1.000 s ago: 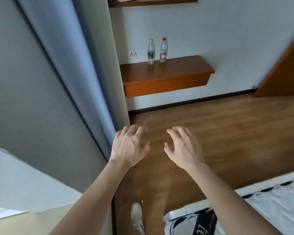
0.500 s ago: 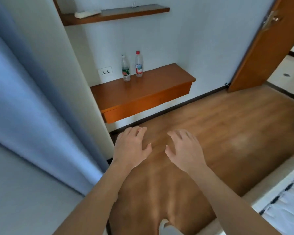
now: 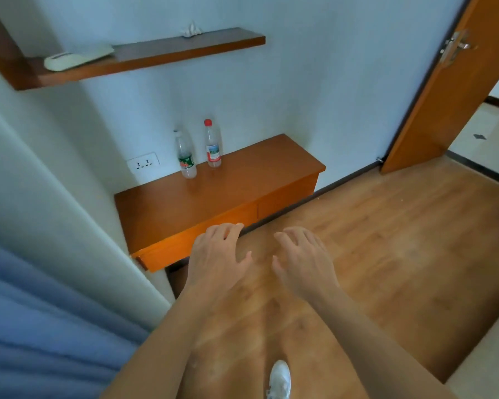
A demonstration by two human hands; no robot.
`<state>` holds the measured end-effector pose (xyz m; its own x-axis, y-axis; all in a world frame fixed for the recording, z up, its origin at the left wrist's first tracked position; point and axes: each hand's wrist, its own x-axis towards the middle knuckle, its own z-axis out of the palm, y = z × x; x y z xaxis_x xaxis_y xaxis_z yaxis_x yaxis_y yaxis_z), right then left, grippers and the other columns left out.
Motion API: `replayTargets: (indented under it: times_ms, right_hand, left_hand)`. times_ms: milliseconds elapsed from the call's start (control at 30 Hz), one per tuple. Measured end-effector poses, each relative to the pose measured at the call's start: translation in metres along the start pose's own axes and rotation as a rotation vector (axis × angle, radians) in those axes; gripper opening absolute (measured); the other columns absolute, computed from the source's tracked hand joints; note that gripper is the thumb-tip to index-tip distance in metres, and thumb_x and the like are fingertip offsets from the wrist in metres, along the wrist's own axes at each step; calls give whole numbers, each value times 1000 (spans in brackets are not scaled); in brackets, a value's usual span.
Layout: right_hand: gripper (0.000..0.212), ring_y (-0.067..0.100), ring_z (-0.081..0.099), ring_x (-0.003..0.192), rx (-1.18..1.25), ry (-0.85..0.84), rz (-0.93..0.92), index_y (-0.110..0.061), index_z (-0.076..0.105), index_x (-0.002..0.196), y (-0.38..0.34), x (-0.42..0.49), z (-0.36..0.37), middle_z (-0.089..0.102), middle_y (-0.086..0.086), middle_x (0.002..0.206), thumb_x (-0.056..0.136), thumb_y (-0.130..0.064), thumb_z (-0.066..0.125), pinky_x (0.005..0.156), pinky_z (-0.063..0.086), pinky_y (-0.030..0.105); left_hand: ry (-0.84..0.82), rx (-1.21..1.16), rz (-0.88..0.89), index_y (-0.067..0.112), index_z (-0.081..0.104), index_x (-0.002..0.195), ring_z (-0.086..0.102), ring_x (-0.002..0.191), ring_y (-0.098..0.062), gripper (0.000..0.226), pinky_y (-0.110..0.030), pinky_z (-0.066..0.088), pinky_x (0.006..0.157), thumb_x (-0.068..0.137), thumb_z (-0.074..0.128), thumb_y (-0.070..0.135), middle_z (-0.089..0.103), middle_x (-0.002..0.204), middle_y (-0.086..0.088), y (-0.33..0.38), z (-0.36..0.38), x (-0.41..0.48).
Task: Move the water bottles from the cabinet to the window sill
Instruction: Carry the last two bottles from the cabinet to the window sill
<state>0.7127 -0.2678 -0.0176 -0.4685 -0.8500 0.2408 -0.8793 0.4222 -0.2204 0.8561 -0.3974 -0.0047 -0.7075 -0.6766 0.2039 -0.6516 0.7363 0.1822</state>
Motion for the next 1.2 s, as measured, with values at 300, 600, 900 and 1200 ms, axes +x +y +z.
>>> replayTargets:
  times_ms: [300, 600, 900, 1200]
  right_hand:
    - [46, 17, 54, 131, -8, -42, -48, -28, 60, 131, 46, 160, 22, 61, -4, 137, 91, -51, 58, 112, 39, 36]
    - [48, 20, 55, 129, 54, -100, -134, -27, 61, 132, 42, 266, 64, 62, -1, 136, 89, -50, 59, 107, 47, 39]
    - [52, 20, 48, 138, 46, -169, -232, -31, 54, 139, 18, 390, 117, 55, -3, 145, 92, -52, 58, 115, 33, 38]
    - [55, 21, 40, 143, 52, -292, -216, -29, 46, 144, 6, 500, 171, 46, -2, 152, 95, -52, 54, 119, 29, 40]
  left_hand:
    - [6, 43, -132, 29, 44, 140, 45, 130, -14, 58, -35, 38, 106, 89, 49, 57, 51, 141, 8, -8, 25, 140]
    - [6, 73, -248, 31, 44, 141, 45, 132, -14, 60, -35, 38, 108, 88, 48, 59, 50, 143, 8, -62, 51, 214]
    - [9, 42, -358, 33, 37, 143, 42, 134, -12, 61, -34, 36, 110, 89, 43, 62, 47, 145, 10, -136, 86, 291]
    - [-39, 48, -460, 30, 53, 132, 54, 125, -17, 58, -40, 45, 102, 85, 51, 63, 60, 134, 7, -223, 116, 353]
